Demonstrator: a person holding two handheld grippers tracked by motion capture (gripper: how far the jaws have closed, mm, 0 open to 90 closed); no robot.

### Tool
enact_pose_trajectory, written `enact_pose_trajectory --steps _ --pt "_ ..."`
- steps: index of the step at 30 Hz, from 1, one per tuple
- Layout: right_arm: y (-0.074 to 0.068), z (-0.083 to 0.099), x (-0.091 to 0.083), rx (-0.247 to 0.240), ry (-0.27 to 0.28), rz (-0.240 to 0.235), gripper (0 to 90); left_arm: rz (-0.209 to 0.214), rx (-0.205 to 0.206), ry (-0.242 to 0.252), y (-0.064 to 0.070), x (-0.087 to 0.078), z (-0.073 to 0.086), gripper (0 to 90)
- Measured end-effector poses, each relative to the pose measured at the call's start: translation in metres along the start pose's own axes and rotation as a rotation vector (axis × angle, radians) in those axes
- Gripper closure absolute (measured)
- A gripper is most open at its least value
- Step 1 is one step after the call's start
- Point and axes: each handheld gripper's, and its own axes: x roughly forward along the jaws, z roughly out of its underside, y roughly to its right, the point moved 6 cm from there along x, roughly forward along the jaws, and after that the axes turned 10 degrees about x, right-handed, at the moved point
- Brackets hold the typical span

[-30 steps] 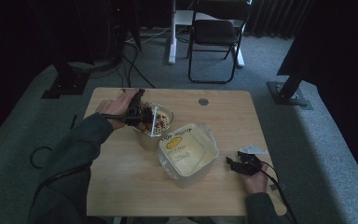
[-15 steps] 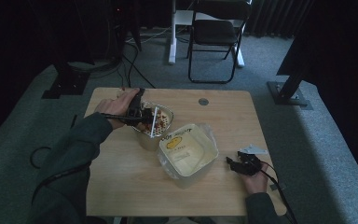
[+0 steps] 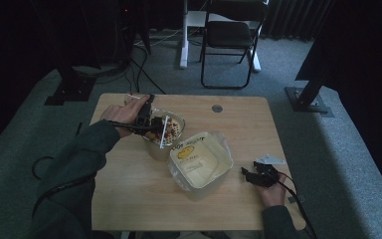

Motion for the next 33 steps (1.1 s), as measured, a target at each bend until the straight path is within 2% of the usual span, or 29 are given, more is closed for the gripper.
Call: enact_pose_trajectory --steps 17,33 --pt "0.0001 0.0000 0.0000 0.002 0.000 -0.002 37.9 -0.009 0.031 -0.001 0.0002 0.0004 -0.0009 33.0" --pt "0.0001 0.0000 -0.0001 0.003 0.000 -0.003 37.8 -0.012 0.035 -0.001 0.0021 0.0008 -0.0014 32.9"
